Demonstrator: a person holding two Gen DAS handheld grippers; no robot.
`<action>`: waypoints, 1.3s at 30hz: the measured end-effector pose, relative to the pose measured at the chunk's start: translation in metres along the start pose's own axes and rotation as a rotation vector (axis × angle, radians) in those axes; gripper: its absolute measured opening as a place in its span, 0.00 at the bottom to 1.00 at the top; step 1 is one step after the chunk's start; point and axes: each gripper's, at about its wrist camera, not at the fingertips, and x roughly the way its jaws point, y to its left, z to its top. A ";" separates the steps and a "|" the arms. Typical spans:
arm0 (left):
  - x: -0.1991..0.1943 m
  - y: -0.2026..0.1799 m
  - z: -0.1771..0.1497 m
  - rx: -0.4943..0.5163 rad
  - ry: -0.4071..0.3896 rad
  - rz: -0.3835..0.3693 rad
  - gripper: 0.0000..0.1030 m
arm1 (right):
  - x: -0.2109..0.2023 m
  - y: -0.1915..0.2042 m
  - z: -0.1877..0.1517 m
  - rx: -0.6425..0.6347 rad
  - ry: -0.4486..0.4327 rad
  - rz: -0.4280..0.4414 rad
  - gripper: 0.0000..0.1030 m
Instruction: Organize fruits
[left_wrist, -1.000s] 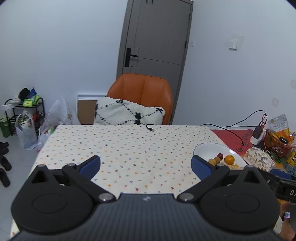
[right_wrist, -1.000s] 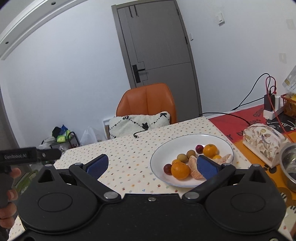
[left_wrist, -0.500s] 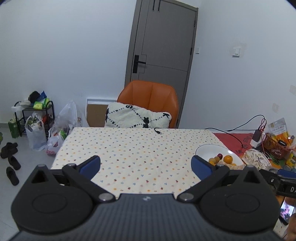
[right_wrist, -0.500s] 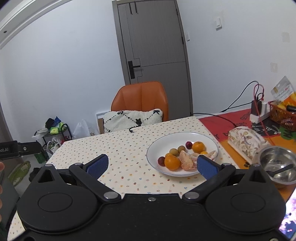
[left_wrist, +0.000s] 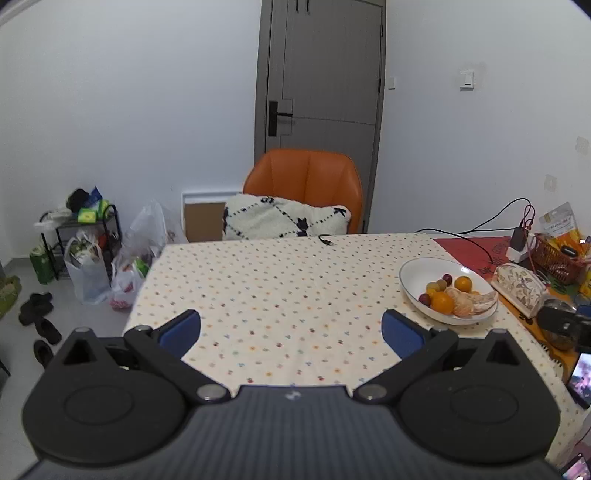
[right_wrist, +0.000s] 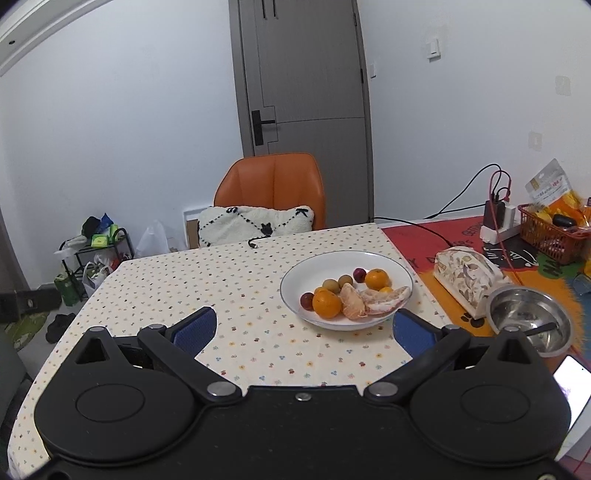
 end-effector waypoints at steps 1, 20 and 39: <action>-0.001 0.001 0.000 -0.003 -0.002 0.000 1.00 | -0.002 -0.001 0.000 0.009 0.004 0.008 1.00; 0.006 -0.004 -0.009 0.034 0.027 -0.010 1.00 | -0.004 0.006 -0.009 0.002 0.045 0.064 1.00; 0.008 -0.005 -0.011 0.034 0.032 -0.011 1.00 | -0.006 0.002 -0.007 0.012 0.032 0.056 1.00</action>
